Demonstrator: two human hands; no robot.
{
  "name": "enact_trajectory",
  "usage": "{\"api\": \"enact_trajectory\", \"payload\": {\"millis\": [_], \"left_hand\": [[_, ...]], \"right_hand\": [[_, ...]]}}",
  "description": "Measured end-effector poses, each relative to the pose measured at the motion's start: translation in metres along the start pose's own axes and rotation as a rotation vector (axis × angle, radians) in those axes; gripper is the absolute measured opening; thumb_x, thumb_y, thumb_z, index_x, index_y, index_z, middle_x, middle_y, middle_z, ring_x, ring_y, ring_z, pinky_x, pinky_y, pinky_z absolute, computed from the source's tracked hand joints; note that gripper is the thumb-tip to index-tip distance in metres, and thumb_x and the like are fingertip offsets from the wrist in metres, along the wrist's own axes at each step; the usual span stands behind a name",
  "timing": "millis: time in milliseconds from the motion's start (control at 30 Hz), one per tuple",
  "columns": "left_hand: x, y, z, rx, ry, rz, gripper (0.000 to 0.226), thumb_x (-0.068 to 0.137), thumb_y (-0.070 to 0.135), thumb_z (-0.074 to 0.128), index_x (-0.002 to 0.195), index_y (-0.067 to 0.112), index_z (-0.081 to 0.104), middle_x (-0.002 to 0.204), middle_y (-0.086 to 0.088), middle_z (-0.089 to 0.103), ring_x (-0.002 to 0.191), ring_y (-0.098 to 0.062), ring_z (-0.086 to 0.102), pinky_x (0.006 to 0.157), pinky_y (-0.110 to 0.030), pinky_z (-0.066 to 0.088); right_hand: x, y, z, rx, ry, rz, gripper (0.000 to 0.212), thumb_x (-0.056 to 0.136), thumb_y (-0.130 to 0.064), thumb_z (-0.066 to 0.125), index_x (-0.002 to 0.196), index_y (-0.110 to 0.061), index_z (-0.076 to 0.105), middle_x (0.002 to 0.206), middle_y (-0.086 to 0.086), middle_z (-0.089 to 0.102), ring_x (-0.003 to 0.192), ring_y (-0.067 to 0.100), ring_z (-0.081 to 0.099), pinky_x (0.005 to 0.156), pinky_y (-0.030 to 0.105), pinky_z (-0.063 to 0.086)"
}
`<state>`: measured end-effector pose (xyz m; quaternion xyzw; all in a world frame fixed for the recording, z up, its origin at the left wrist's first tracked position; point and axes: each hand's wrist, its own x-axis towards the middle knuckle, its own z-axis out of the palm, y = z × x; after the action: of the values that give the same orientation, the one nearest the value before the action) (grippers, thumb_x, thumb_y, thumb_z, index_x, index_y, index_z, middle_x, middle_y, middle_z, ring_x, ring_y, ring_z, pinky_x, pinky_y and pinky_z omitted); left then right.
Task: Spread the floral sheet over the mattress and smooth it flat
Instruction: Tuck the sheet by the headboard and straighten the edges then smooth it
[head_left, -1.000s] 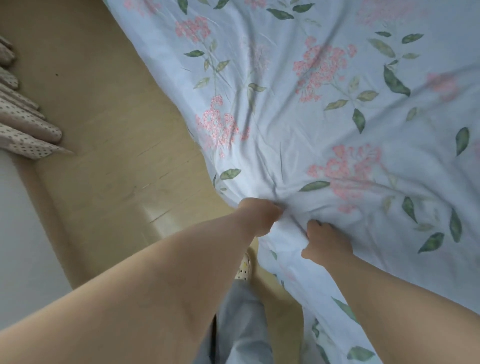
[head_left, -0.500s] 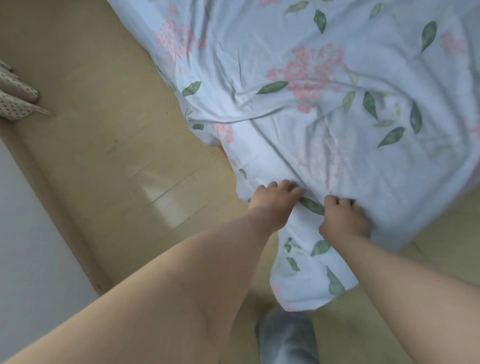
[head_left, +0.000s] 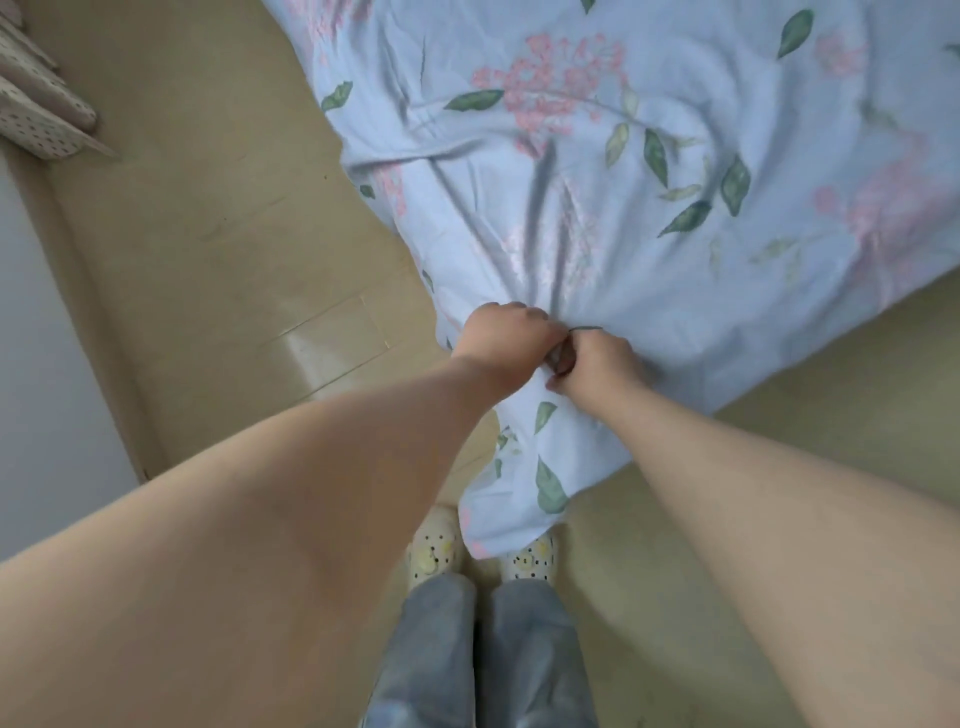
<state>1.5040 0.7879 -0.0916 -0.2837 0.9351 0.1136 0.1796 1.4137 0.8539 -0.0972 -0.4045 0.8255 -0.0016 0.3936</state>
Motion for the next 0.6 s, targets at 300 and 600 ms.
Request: {"api": "enact_trajectory", "payload": {"millis": [300,600], "left_hand": [[-0.025,0.017,-0.003,-0.260,-0.241,-0.106,0.022,0.092,0.015,0.049,0.108,0.019,0.062,0.111,-0.004,0.063,0.105,-0.026,0.059,0.070,-0.030,0.040],[-0.039,0.017,0.040,-0.334,-0.504,-0.005,0.061,0.091,0.030,0.057,0.145,0.028,0.029,0.136,-0.005,0.047,0.124,-0.027,0.050,0.096,-0.038,0.045]], "right_hand": [[-0.019,0.008,0.000,-0.147,-0.284,-0.012,0.026,0.079,-0.014,0.070,0.065,-0.018,0.049,0.076,0.003,0.060,0.079,0.021,0.056,0.070,0.023,0.041],[-0.024,0.023,0.038,-0.364,-0.357,0.087,0.054,0.078,-0.034,0.064,0.126,-0.019,0.046,0.129,0.005,0.054,0.120,0.027,0.053,0.097,0.034,0.046]]}}
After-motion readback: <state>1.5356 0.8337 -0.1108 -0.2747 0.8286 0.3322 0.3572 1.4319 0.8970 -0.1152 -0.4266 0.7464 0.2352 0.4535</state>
